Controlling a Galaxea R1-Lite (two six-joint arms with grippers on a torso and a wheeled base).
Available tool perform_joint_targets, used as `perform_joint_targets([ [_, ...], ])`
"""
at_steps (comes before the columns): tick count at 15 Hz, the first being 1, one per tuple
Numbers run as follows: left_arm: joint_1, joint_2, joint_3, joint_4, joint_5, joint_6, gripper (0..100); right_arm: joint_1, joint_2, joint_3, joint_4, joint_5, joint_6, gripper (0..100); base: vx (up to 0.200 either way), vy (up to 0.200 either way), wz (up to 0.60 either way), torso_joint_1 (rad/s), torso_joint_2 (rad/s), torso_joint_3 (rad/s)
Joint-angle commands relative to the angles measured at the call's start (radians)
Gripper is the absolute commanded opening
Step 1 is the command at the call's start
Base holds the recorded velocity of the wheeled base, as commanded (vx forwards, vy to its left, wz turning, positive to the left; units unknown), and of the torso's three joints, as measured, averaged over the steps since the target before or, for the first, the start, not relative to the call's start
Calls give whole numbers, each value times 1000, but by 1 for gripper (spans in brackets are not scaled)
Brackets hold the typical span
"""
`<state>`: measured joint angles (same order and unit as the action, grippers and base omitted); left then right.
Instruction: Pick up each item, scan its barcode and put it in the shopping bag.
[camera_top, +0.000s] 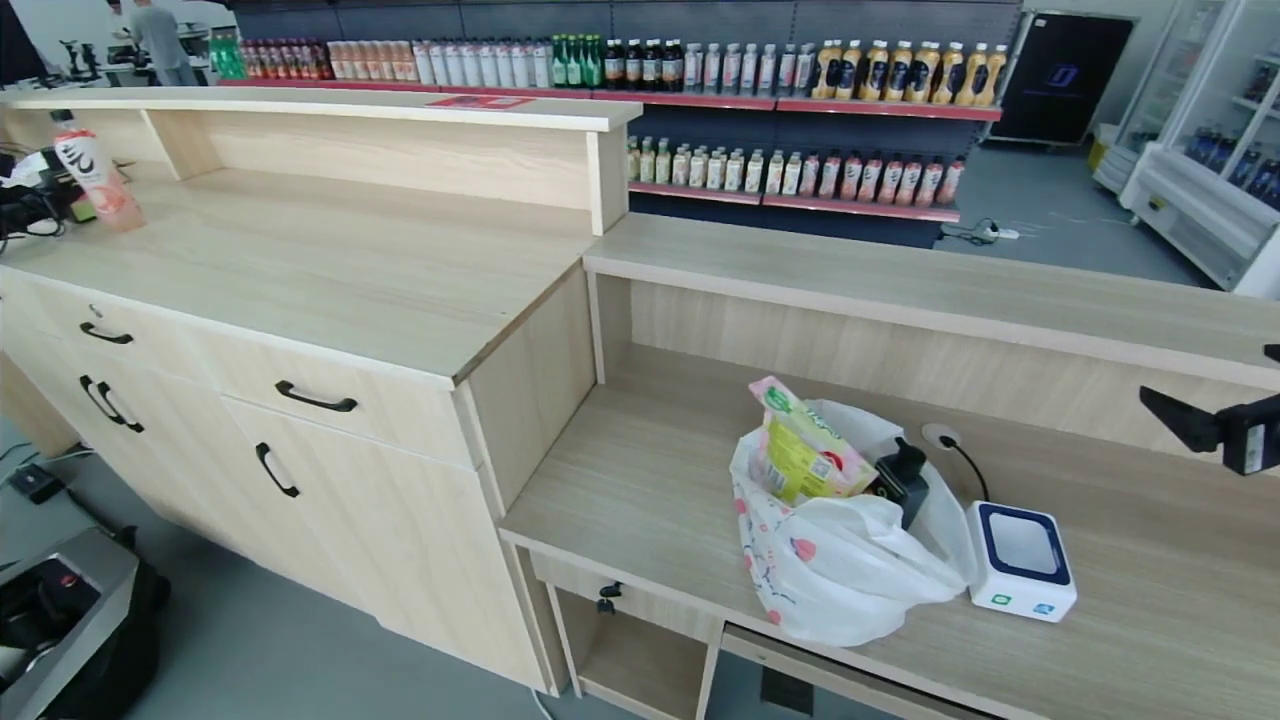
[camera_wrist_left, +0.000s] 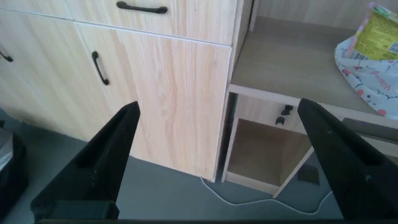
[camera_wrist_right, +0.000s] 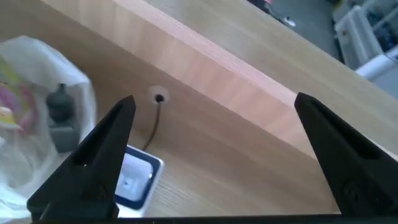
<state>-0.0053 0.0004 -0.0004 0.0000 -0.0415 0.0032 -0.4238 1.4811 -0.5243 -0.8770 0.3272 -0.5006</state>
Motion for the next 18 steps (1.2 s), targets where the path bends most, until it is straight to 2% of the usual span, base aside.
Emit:
perform_joint_targets([
  [1, -1, 1, 0, 0, 0, 0, 100, -139, -143, 50, 62, 0, -4, 100, 0, 0, -600, -2, -2, 2],
  [2, -1, 1, 0, 0, 0, 0, 100, -293, -160, 59, 210, -2, -16, 100, 0, 0, -600, 2, -2, 2],
  [4, -1, 1, 0, 0, 0, 0, 100, -424, -119, 55, 299, -4, -49, 100, 0, 0, -600, 5, 2, 5],
  [5, -1, 1, 0, 0, 0, 0, 100, -460, -85, 52, 293, -5, -67, 100, 0, 0, -600, 2, -2, 7],
  [7, -1, 1, 0, 0, 0, 0, 100, -492, -10, 47, 222, -7, -65, 100, 0, 0, -600, 2, 2, -2],
  [9, -1, 1, 0, 0, 0, -2, 100, -498, 62, 49, 136, -2, -44, 100, 0, 0, 0, 0, 0, 0],
  [10, -1, 1, 0, 0, 0, -2, 100, -495, 140, 49, 39, 13, -32, 100, 0, 0, 0, 0, 0, 0],
  [12, -1, 1, 0, 0, 0, -2, 100, -495, 229, 47, -48, 119, -35, 100, 0, 0, 0, 0, 0, 0],
  [13, -1, 1, 0, 0, 0, 0, 100, -500, 258, 47, -66, 177, -45, 100, 0, 0, 0, 0, 0, 0],
  [16, -1, 1, 0, 0, 0, 0, 100, -503, 304, 49, -74, 222, -133, 100, 0, 0, 0, 0, 0, 0],
  [18, -1, 1, 0, 0, 0, -2, 100, -510, 312, 55, -114, 228, -133, 100, 0, 0, 0, 0, 0, 0],
])
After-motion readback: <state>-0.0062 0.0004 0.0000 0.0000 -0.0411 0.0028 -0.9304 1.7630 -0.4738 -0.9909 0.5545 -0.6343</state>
